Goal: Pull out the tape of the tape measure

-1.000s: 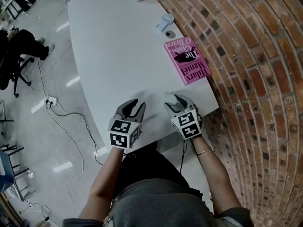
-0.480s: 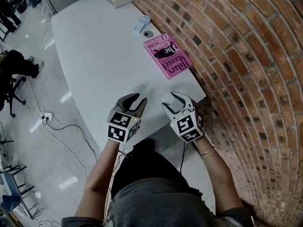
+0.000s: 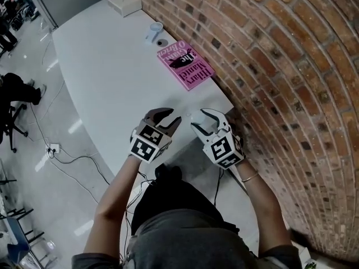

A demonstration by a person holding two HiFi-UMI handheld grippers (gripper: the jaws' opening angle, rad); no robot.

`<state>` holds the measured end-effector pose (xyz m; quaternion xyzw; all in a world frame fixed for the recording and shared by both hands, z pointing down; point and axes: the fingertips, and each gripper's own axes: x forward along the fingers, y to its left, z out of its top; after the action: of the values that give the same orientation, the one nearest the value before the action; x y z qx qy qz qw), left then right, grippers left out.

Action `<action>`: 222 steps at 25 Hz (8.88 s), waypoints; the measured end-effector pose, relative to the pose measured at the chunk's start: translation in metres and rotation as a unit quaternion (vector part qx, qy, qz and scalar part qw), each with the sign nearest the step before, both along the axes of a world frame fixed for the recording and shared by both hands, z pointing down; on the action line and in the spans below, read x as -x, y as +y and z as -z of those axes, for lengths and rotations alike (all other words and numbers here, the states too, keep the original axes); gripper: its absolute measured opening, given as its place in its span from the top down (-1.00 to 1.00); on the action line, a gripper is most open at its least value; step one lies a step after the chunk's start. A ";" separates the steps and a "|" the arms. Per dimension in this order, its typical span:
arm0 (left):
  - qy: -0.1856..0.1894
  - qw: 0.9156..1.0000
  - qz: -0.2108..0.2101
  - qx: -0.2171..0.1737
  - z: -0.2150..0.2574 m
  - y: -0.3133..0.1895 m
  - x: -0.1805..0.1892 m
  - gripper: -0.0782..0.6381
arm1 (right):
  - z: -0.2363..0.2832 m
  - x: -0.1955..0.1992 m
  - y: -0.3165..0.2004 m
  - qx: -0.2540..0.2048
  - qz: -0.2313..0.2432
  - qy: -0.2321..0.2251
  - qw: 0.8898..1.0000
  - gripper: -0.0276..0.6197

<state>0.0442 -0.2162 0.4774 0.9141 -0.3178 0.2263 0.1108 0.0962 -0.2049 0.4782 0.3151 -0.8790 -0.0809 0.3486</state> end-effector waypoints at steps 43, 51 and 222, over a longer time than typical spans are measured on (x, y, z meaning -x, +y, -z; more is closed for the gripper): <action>-0.129 0.974 -0.179 -0.055 -0.020 0.030 -0.046 0.58 | -0.013 -0.003 0.032 0.012 0.036 0.031 0.999 0.23; -0.120 0.980 -0.153 -0.044 -0.023 0.026 -0.032 0.58 | -0.021 -0.002 0.027 0.026 0.026 0.027 0.999 0.23; -0.126 0.977 0.148 0.083 -0.088 -0.086 0.155 0.54 | -0.087 -0.062 -0.097 0.178 -0.202 -0.085 0.959 0.26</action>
<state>-0.1106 -0.3024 0.5653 0.8086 -0.4410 0.3466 0.1775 0.1581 -0.3018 0.5650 0.4248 -0.8235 0.1763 0.3321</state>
